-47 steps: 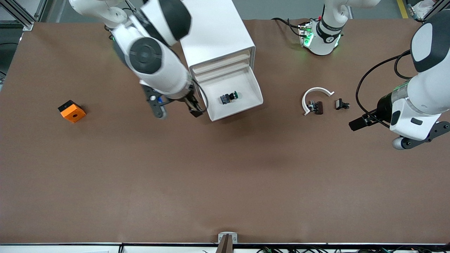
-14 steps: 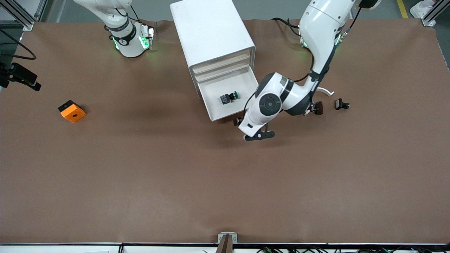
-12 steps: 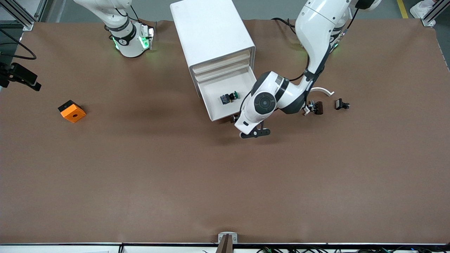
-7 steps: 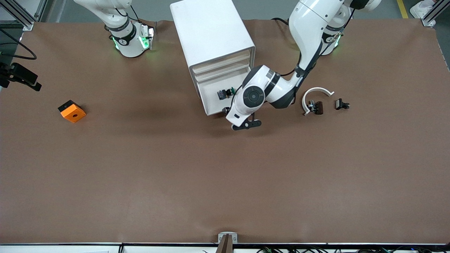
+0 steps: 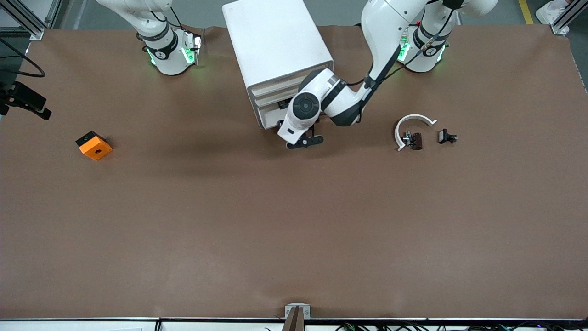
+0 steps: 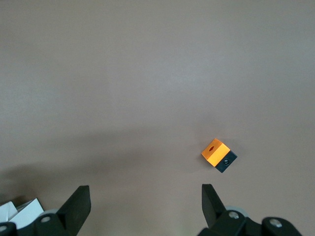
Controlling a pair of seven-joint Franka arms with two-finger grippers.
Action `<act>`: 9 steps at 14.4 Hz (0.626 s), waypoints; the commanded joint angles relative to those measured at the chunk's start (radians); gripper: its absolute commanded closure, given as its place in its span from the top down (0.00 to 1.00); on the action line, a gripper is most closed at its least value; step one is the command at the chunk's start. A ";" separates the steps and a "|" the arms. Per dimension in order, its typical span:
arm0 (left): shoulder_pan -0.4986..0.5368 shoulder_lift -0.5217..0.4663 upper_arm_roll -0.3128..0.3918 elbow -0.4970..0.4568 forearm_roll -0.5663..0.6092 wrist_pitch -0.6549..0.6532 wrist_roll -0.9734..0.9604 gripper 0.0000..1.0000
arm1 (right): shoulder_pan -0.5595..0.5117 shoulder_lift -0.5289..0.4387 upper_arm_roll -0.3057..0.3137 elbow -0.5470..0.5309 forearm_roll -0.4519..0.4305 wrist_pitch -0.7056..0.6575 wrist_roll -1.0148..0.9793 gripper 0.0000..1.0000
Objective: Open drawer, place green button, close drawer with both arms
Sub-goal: 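Push the drawer into the cabinet with the left gripper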
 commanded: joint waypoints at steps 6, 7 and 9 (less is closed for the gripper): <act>-0.035 0.004 -0.026 -0.007 -0.017 -0.008 -0.095 1.00 | -0.005 0.012 0.012 0.024 0.002 -0.010 0.007 1.00; -0.024 -0.008 -0.026 -0.004 -0.017 -0.022 -0.118 1.00 | -0.004 0.012 0.014 0.024 0.002 -0.010 0.007 1.00; 0.019 -0.031 -0.015 0.023 -0.017 -0.040 -0.131 1.00 | -0.002 0.015 0.014 0.023 0.002 -0.014 0.007 1.00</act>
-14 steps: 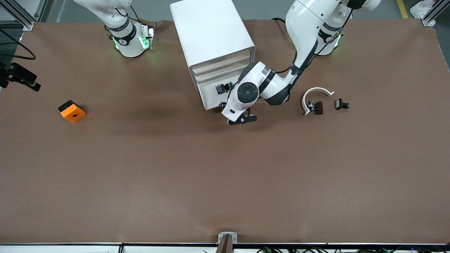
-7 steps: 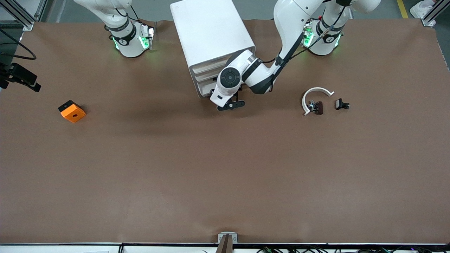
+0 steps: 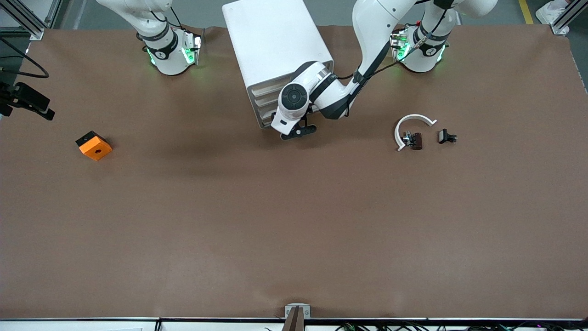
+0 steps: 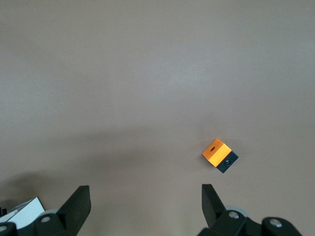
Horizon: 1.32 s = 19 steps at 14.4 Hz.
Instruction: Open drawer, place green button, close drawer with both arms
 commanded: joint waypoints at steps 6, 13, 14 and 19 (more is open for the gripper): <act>0.372 -0.115 0.001 0.105 0.005 -0.040 0.067 1.00 | 0.056 0.029 0.000 0.015 0.000 -0.020 0.010 1.00; 0.683 -0.200 0.003 0.197 0.150 -0.096 0.460 1.00 | 0.061 0.033 -0.019 0.026 0.003 -0.033 -0.001 1.00; 0.707 -0.205 0.003 0.227 0.235 -0.133 0.497 1.00 | 0.063 0.033 -0.017 0.032 0.006 -0.025 -0.001 1.00; 0.779 -0.248 0.001 0.377 0.393 -0.438 0.659 1.00 | 0.047 0.033 -0.019 0.038 0.048 -0.017 -0.005 1.00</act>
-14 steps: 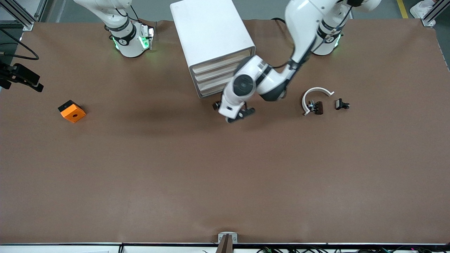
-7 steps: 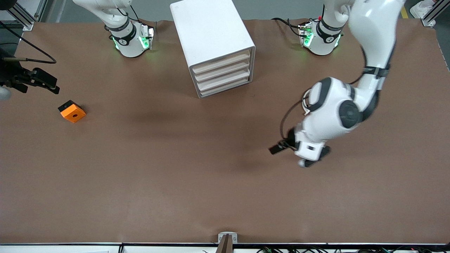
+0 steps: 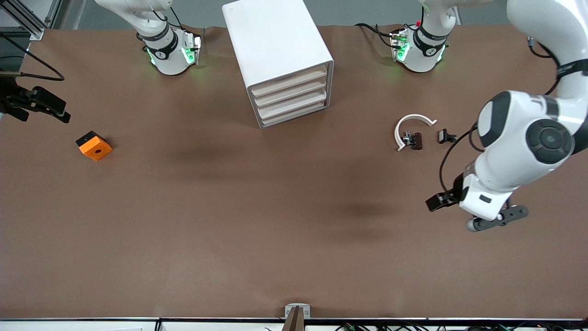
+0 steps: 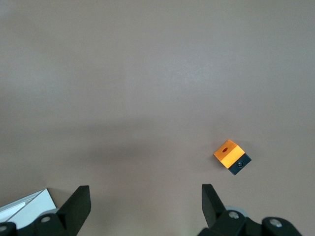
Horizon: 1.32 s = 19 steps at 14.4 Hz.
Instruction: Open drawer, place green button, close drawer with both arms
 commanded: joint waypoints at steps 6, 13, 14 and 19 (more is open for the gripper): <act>0.125 -0.201 -0.020 0.044 -0.021 -0.305 0.244 1.00 | -0.013 0.002 0.003 0.013 0.022 -0.002 -0.007 1.00; 0.084 -0.475 0.074 -0.166 -0.127 -0.358 0.329 1.00 | -0.016 0.002 0.002 0.015 0.019 -0.002 -0.007 1.00; 0.068 -0.500 0.077 -0.195 -0.127 -0.358 0.327 1.00 | -0.016 0.002 0.002 0.015 0.018 -0.002 -0.007 1.00; 0.050 -0.560 0.077 -0.261 -0.127 -0.356 0.326 1.00 | -0.015 0.002 0.002 0.015 0.016 -0.001 -0.008 1.00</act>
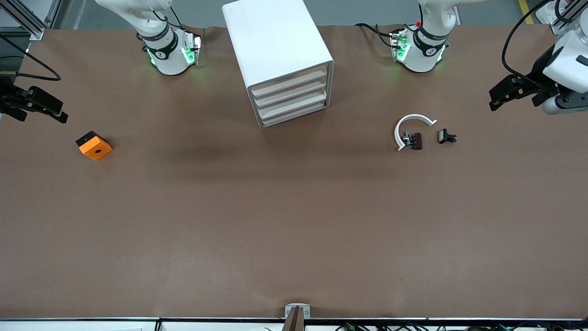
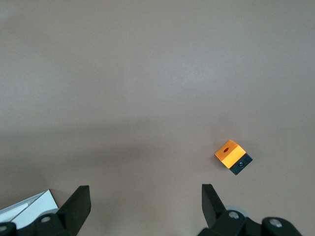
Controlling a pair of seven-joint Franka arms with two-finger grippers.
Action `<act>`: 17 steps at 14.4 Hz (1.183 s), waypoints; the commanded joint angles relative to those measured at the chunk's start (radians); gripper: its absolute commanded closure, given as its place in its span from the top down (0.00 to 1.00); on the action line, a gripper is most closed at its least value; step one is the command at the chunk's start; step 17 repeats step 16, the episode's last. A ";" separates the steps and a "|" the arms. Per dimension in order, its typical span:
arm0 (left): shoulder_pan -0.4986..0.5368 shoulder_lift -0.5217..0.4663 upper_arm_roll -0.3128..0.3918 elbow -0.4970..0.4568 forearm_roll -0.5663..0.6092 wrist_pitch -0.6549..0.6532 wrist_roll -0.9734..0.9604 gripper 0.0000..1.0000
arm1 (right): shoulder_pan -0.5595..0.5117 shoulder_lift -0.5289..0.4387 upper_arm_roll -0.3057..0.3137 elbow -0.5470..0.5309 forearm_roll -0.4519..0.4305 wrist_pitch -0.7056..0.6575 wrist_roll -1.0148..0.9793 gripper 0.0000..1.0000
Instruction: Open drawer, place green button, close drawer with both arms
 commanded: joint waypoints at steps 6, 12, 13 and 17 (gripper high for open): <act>-0.001 -0.028 0.015 -0.039 -0.020 0.012 0.024 1.00 | -0.009 0.002 0.004 0.014 -0.002 -0.002 -0.008 1.00; -0.010 0.012 0.004 0.012 0.002 -0.004 0.015 1.00 | -0.009 0.002 0.004 0.015 -0.005 -0.004 -0.008 1.00; -0.010 0.012 0.004 0.014 0.002 -0.004 0.016 1.00 | -0.009 0.002 0.004 0.015 -0.007 -0.004 -0.008 1.00; -0.005 0.020 0.004 0.026 -0.004 -0.004 0.018 1.00 | -0.007 0.002 0.006 0.015 -0.005 -0.004 -0.008 1.00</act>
